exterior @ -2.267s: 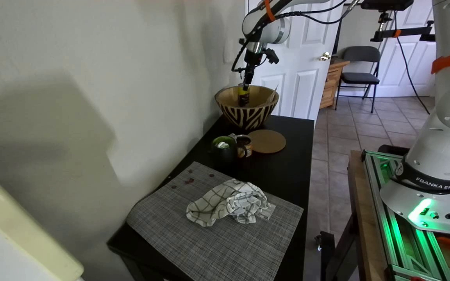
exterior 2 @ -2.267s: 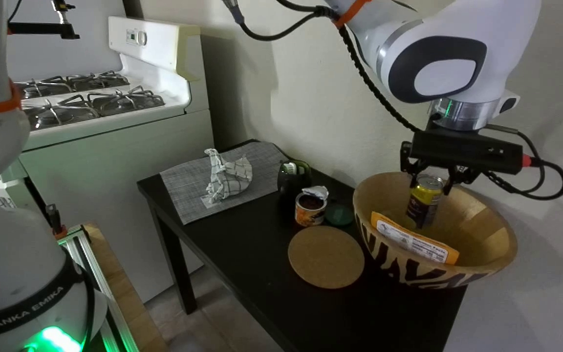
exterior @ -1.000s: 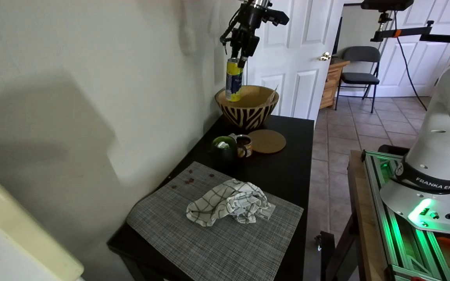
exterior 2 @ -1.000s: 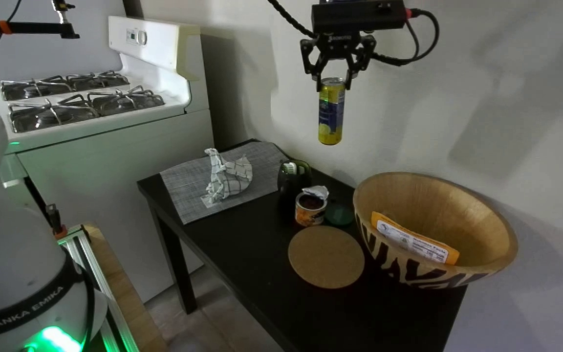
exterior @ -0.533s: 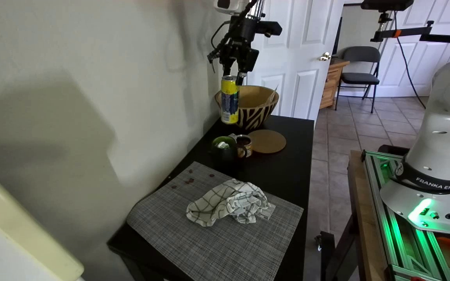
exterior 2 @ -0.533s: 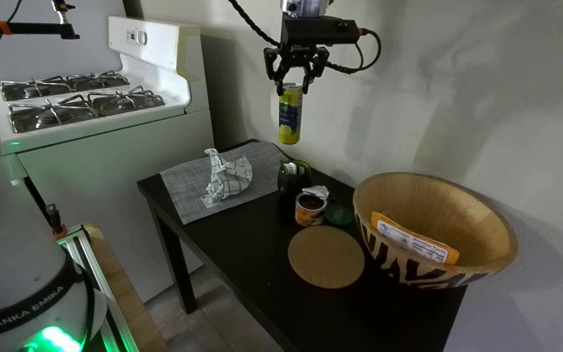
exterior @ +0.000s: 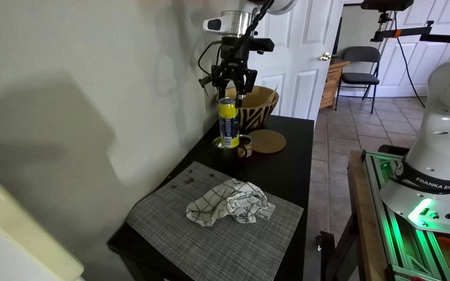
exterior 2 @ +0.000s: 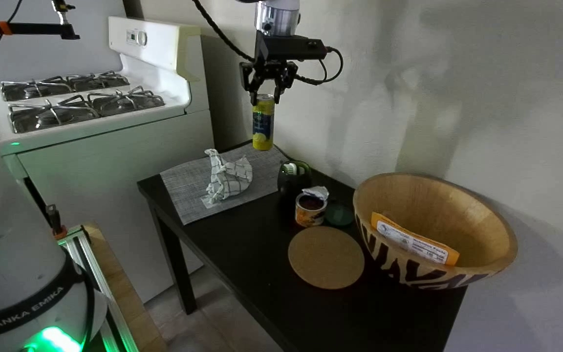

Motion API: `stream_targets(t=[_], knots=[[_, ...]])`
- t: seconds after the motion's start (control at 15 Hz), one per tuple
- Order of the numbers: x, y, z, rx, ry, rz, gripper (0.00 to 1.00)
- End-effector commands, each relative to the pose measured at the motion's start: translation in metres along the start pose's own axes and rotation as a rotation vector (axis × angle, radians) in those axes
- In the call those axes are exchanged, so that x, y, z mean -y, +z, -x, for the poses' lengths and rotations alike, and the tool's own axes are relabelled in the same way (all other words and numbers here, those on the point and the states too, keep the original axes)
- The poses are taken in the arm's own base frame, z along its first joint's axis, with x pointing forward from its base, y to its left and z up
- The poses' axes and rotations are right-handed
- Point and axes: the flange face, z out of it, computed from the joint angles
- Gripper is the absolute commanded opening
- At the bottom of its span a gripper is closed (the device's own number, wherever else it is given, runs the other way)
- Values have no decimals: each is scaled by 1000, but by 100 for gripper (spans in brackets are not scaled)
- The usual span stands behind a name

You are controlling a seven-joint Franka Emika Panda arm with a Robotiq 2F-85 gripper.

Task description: Take the can out of the wooden bowl

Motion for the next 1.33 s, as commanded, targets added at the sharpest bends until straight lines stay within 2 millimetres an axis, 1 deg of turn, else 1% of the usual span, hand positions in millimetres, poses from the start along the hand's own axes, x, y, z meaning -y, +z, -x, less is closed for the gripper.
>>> stream_targets(t=[0.0, 0.13, 0.33, 0.4, 0.67, 0.73, 0.87, 1.07, 1.27], knots=[[-1, 5, -1, 4, 0, -9, 63], [-2, 9, 1, 7, 2, -15, 63], [-3, 7, 1, 5, 3, -12, 63], [-3, 7, 0, 5, 3, -11, 38], [-17, 31, -5, -23, 116, 76, 38], [-22, 36, -6, -28, 148, 122, 38], [-31, 51, -10, -51, 200, 154, 38], [-34, 77, -21, -76, 224, 153, 38], [-33, 97, -28, -103, 238, 136, 38]])
